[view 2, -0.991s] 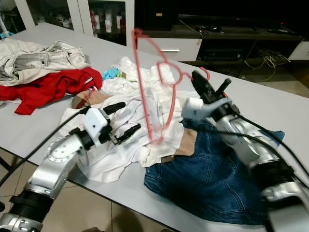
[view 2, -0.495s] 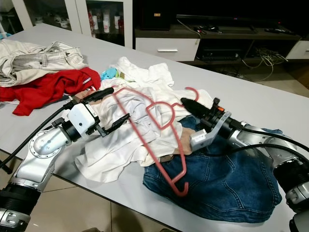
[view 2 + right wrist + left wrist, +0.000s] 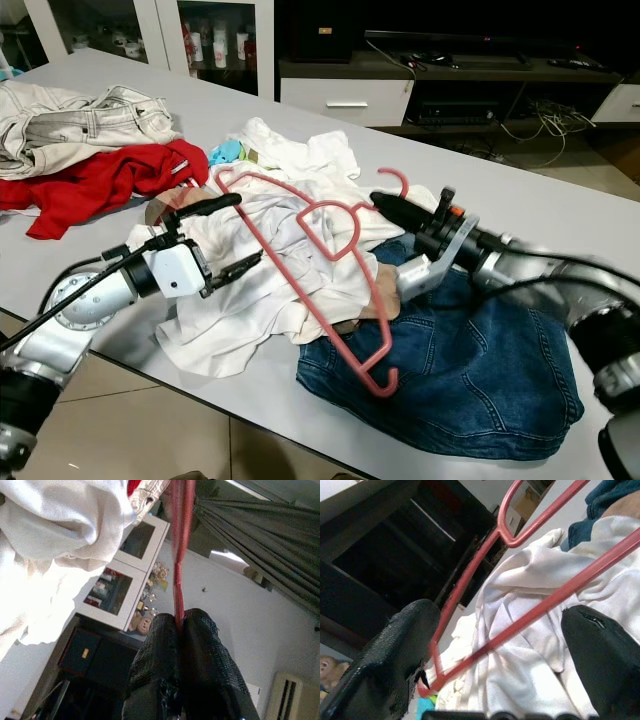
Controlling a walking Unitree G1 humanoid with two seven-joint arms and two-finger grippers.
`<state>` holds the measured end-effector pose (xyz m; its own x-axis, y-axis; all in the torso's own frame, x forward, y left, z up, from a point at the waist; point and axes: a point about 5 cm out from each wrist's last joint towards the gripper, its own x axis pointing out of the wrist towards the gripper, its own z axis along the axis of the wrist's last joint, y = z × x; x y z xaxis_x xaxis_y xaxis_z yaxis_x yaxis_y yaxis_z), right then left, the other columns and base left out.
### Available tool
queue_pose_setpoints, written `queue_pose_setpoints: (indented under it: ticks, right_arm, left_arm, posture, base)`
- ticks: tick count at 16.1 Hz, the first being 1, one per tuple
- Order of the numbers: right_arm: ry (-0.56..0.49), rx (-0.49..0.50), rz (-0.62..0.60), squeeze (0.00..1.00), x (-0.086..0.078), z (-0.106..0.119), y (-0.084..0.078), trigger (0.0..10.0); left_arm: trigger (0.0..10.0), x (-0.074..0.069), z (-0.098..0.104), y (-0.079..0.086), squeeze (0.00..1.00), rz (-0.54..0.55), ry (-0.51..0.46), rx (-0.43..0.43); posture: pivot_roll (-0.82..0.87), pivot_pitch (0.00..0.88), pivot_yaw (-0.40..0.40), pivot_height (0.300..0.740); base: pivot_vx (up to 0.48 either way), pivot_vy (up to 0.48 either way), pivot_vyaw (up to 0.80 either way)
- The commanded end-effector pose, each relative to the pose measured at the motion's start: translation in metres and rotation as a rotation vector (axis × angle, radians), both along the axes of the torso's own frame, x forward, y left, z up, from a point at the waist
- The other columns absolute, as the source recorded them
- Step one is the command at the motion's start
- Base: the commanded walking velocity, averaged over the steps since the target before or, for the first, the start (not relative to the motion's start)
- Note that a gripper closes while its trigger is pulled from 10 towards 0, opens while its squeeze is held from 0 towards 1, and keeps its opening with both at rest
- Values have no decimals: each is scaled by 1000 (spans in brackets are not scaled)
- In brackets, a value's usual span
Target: Hang hanger
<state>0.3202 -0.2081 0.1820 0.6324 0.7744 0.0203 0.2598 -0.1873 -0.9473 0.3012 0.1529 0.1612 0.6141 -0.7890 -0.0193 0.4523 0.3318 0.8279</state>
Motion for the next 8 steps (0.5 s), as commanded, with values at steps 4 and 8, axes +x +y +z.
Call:
queue_pose_setpoints:
  ticks: [4, 8]
  right_arm:
    - [-17, -3, -10, 0, 2, 10, -7, 10000]
    - [-26, 12, -53, 0, 6, 18, -15, 10000]
  left_arm:
    - [10000, 2, 3, -5, 0, -19, -57, 15]
    - [10000, 3, 3, -2, 0, -11, -87, 24]
  posture:
    - [-35, 0, -54, 740]
    - [-36, 0, -51, 740]
  base:
    - [0, 0, 0]
    - [0, 0, 0]
